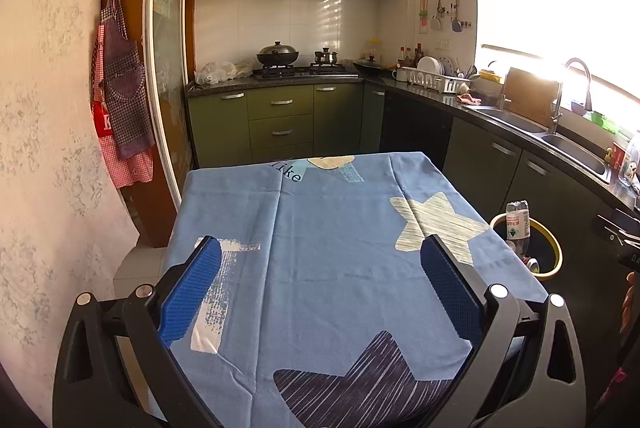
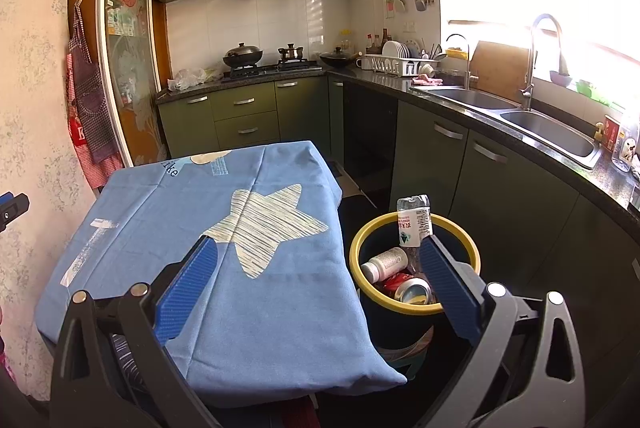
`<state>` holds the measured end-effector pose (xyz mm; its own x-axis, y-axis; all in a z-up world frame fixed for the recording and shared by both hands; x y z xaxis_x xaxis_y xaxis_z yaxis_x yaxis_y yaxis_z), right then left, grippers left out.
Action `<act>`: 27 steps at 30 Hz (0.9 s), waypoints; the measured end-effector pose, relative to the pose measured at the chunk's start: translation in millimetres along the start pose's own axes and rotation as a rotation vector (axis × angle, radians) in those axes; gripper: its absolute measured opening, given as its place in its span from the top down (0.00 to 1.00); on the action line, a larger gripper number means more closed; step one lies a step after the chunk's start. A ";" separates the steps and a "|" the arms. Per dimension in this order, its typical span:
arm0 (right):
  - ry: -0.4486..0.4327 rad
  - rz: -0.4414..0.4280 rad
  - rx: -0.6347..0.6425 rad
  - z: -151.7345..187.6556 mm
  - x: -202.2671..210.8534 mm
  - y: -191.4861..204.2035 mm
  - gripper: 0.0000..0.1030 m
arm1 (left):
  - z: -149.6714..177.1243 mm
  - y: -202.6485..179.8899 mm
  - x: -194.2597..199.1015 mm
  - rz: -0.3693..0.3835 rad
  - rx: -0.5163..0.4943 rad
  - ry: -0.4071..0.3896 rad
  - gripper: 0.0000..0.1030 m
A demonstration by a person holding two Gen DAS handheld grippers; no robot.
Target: Collect trash
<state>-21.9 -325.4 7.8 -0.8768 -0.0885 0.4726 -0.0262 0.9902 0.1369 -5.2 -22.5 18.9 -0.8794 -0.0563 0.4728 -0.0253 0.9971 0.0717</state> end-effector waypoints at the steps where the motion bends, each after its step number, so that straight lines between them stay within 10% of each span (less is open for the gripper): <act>1: 0.001 0.001 0.000 0.3 -0.6 0.0 0.07 | -0.1 -0.3 -0.3 0.002 0.000 0.002 0.05; 27: 0.017 0.002 -0.016 4.8 -6.4 -1.8 0.07 | 3.1 -3.5 -9.1 0.017 -0.019 0.029 0.05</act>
<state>-18.6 -326.0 0.3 -0.8684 -0.0884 0.4879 -0.0165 0.9886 0.1497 1.5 -25.3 11.6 -0.8656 -0.0406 0.4992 -0.0009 0.9968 0.0797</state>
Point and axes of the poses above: each gripper's, at about its wrist camera, not at the fingertips, and x roughly against the way its jaws point, y to its left, z to its underside, the point moved 2 cm from there along -x, roughly the way its jaws point, and after that the axes turned 9 degrees about -z, right-handed, at the moved point
